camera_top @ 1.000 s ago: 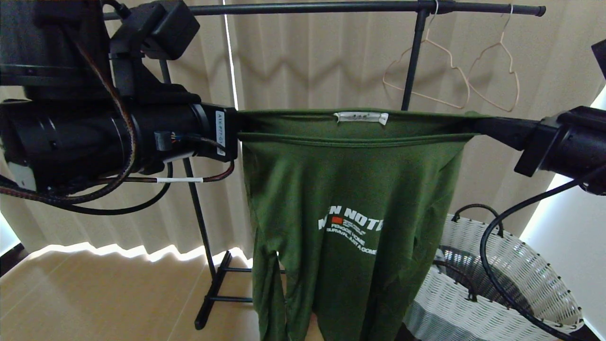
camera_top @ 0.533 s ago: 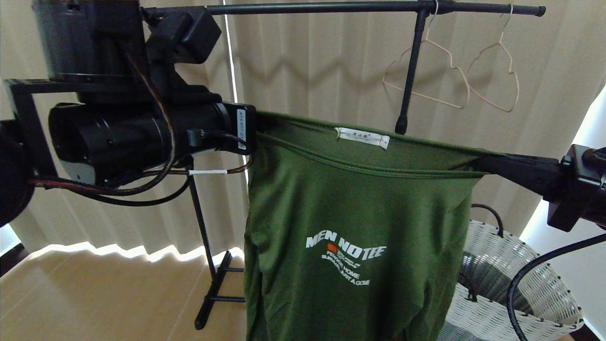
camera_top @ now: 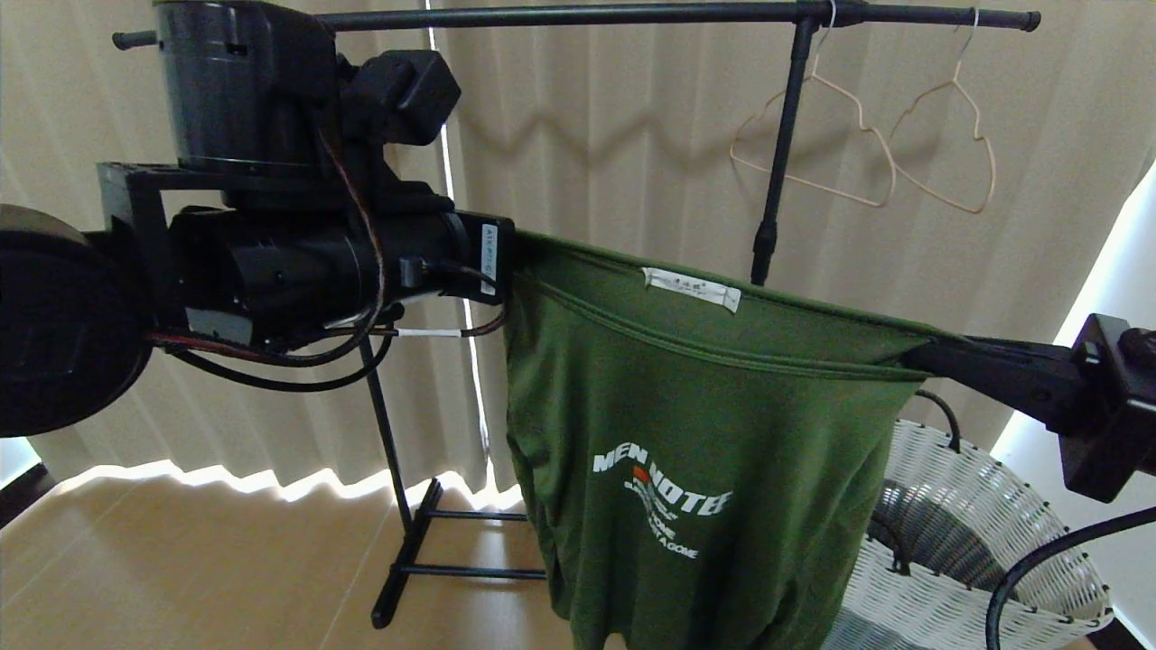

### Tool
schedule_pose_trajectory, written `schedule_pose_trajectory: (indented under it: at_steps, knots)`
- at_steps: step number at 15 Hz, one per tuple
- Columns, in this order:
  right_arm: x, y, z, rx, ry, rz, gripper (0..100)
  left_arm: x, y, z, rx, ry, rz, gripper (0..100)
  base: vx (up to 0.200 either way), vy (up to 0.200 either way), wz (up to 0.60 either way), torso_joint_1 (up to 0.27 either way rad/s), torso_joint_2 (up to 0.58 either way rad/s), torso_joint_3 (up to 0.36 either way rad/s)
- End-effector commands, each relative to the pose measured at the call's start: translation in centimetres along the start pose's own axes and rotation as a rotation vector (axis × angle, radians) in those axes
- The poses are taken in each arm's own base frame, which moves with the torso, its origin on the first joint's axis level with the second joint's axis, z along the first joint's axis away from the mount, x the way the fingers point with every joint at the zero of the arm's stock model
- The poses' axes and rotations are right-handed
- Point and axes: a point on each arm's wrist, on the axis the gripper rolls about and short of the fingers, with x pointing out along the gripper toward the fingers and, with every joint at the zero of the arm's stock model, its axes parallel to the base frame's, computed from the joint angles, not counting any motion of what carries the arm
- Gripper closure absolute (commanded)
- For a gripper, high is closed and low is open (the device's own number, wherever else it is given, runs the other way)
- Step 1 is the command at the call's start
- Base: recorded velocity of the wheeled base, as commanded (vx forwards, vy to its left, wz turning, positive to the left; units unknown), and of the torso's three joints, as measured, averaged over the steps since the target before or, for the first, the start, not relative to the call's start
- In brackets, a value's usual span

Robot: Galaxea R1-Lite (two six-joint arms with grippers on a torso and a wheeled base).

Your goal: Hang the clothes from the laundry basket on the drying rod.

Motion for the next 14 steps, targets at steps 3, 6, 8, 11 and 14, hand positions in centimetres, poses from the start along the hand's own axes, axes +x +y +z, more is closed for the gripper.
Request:
schedule_pose_trajectory:
  at_steps: [3,6,8,11,14]
  knots:
    - [3.0,-5.0,0.5,0.019,0.012,-0.127,100,-3.2,0.4,0.9,-0.001,0.025,-0.101,100,0.0,0.0,0.0,0.0,0.0,0.0]
    - [5.4,-6.8,1.2,-0.011,-0.038,-0.174,100,-5.6,0.6,1.4,-0.001,0.04,-0.217,100,0.0,0.0,0.0,0.0,0.0,0.0]
    - [6.5,-7.3,2.2,-0.028,-0.065,-0.172,100,-7.1,0.5,1.1,-0.003,0.044,-0.273,100,0.0,0.0,0.0,0.0,0.0,0.0]
    - [7.6,-7.6,2.7,-0.034,-0.074,-0.157,100,-8.8,0.0,-0.2,0.002,0.067,-0.351,100,0.0,0.0,0.0,0.0,0.0,0.0]
    - [7.9,-6.8,2.4,-0.03,-0.066,-0.13,100,-10.1,-0.8,-0.5,0.013,0.058,-0.397,100,0.0,0.0,0.0,0.0,0.0,0.0]
